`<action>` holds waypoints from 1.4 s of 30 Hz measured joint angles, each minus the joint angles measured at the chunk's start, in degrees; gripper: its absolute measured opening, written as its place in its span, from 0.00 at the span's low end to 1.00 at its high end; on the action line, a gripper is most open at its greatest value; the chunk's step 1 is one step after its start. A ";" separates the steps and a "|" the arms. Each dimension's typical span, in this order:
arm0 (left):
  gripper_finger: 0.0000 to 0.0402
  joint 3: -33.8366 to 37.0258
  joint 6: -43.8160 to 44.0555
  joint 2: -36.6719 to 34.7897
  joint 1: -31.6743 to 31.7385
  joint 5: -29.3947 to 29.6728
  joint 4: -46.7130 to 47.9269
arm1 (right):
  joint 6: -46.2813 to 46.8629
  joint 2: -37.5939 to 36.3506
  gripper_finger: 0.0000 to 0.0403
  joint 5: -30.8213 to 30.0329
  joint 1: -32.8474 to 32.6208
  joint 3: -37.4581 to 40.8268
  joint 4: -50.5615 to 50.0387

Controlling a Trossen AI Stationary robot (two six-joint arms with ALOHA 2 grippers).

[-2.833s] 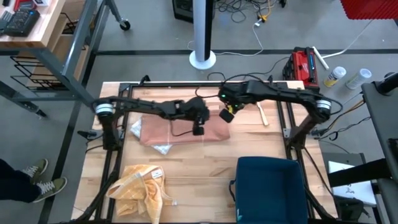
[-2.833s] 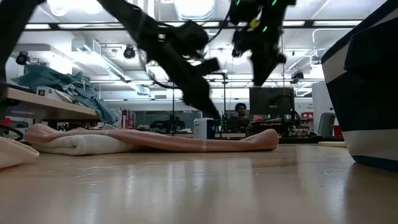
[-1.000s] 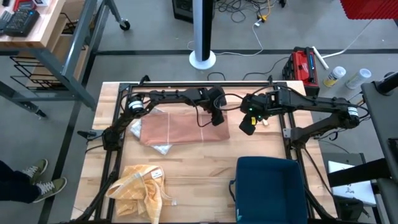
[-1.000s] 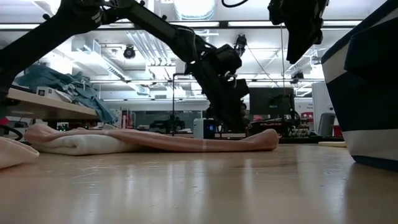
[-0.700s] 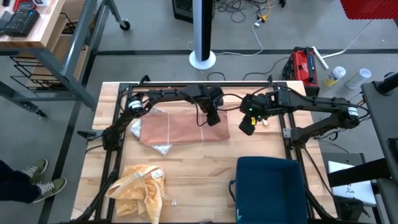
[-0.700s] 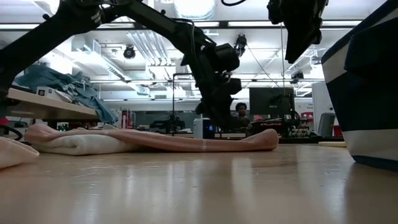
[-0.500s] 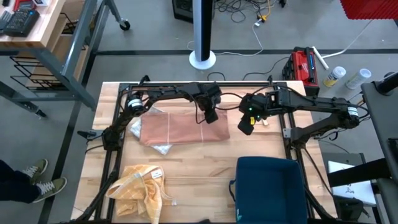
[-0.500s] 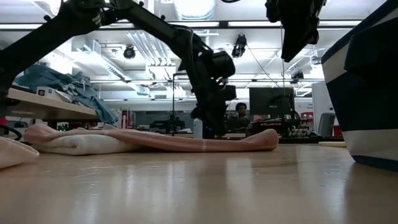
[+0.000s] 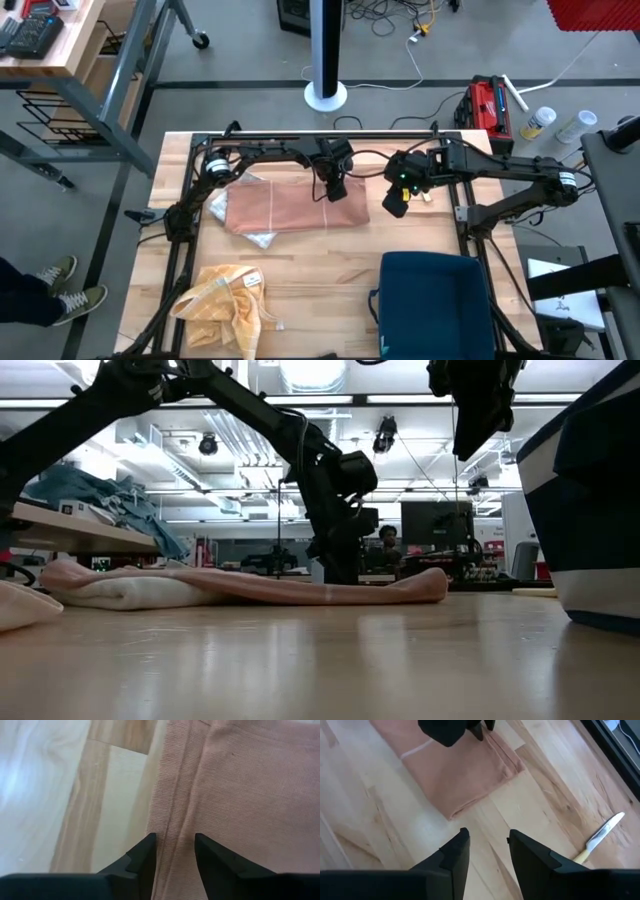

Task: Fold towel
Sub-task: Fold the brown towel

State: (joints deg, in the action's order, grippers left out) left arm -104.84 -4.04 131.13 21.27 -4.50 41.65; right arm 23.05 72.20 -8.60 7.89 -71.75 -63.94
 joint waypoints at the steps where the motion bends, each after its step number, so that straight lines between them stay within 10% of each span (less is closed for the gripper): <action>1: 0.30 0.00 -0.34 0.00 -0.02 0.01 0.17 | 0.00 0.00 0.33 0.02 -0.07 0.04 0.00; 15: 0.26 0.00 -6.45 0.02 -0.06 -0.31 2.77 | -0.37 0.00 0.28 0.00 -0.54 0.85 0.00; 24: 0.02 0.01 -7.92 0.02 -0.10 0.04 2.81 | -0.50 0.00 0.31 -0.15 -0.53 1.14 0.43; 42: 0.00 -0.34 -10.34 -3.67 -0.15 4.84 0.23 | -0.52 0.02 0.26 -0.50 -0.54 4.70 6.11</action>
State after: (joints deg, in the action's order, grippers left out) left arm -105.19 -14.39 127.46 21.12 0.34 41.87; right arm 22.53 72.23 -9.10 7.35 -67.05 -57.84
